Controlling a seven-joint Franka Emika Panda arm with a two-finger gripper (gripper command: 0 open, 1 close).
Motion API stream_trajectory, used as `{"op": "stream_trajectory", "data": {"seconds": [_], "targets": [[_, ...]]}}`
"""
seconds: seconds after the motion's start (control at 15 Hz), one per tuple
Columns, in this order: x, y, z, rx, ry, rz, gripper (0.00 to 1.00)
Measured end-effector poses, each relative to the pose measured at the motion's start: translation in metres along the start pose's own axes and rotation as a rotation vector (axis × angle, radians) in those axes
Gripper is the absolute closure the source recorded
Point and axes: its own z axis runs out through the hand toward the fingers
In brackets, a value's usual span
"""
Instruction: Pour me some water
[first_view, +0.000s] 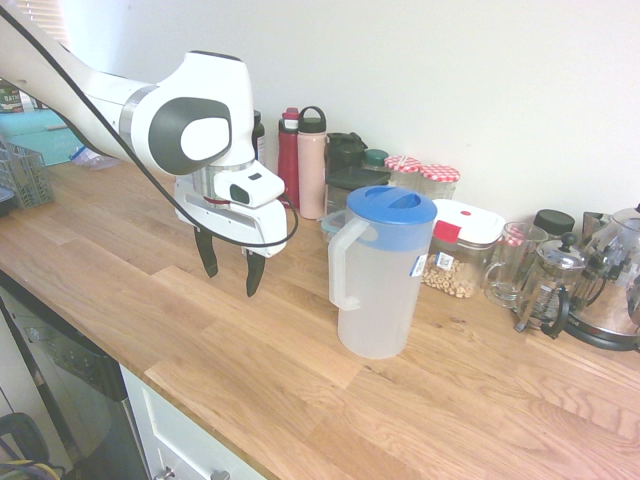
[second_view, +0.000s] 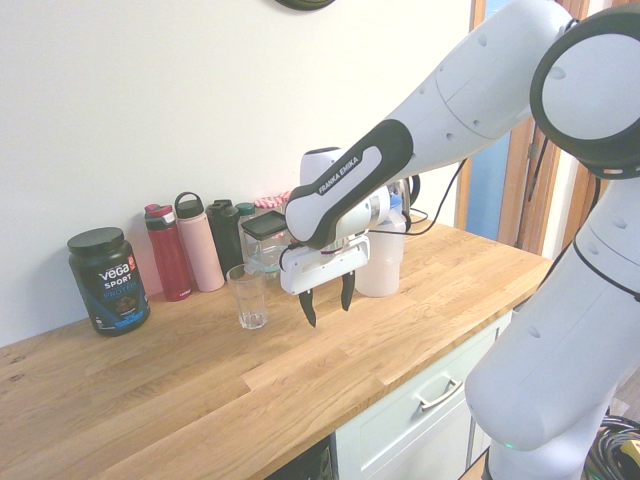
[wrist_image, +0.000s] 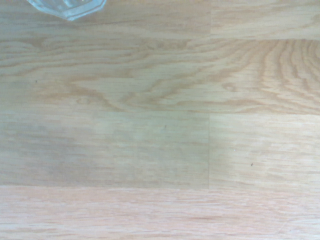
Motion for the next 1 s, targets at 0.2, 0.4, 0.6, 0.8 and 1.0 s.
{"op": "stream_trajectory", "data": {"seconds": [0.2, 0.4, 0.6, 0.8, 1.0], "targets": [[0.001, -0.001, -0.001, -0.002, -0.003, 0.000, 0.00], [0.011, -0.002, -0.044, 0.021, 0.021, 0.011, 0.00], [0.025, 0.016, -0.131, 0.057, 0.067, 0.063, 0.00], [0.041, 0.037, -0.204, 0.077, 0.107, 0.103, 0.00], [0.060, 0.063, -0.237, 0.060, 0.122, 0.125, 0.00]]}}
